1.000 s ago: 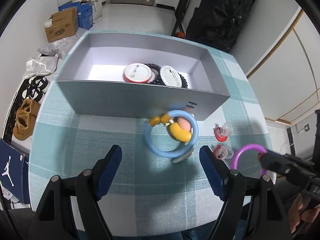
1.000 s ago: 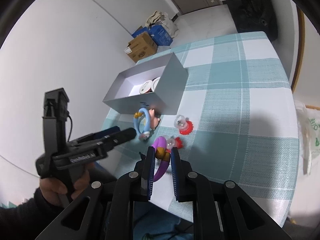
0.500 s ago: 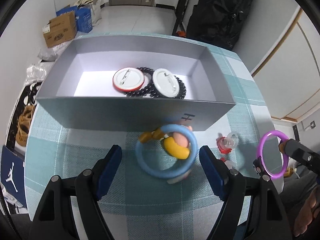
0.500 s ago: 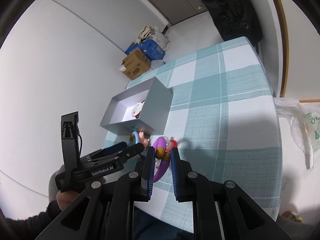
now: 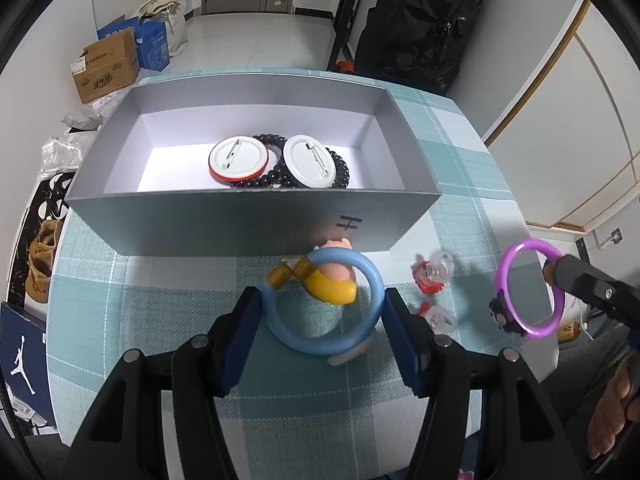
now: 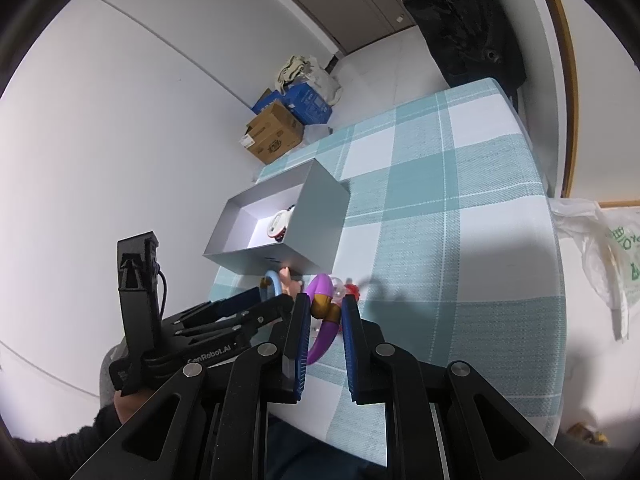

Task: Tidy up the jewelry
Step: 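Lift the purple ring with the right tool while the left tool grasps the blue beaded ring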

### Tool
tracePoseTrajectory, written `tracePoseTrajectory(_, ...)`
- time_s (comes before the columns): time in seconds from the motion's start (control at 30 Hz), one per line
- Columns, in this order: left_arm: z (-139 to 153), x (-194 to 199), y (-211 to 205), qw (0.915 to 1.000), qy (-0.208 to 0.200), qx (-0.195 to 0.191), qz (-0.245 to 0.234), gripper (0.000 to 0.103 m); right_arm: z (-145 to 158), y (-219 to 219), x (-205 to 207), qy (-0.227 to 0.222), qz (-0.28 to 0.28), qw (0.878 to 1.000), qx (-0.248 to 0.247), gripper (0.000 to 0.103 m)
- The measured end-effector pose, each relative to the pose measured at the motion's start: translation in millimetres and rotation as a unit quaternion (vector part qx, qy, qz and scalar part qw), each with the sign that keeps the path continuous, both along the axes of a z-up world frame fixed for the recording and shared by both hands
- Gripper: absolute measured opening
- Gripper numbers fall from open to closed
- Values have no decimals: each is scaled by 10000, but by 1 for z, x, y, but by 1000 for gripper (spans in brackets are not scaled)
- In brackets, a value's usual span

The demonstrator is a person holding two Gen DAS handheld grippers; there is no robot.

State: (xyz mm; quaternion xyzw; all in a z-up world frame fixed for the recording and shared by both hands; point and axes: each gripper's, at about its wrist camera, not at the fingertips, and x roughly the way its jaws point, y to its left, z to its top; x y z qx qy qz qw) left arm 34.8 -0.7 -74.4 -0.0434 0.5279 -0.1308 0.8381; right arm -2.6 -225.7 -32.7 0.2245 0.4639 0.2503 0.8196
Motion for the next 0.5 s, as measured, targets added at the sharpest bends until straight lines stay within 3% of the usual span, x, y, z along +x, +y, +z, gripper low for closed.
tracePoseTrajectory(0.23, 11, -8, 2, 9999, -130, -82, -79, 56, 10, -1, 2, -145, -113, 9998, 100, 15)
tracePoseTrajectory(0.5, 39, -10, 17, 9973, -571, -440, 103, 56, 21, 12, 13, -279, -105, 9994, 191, 15)
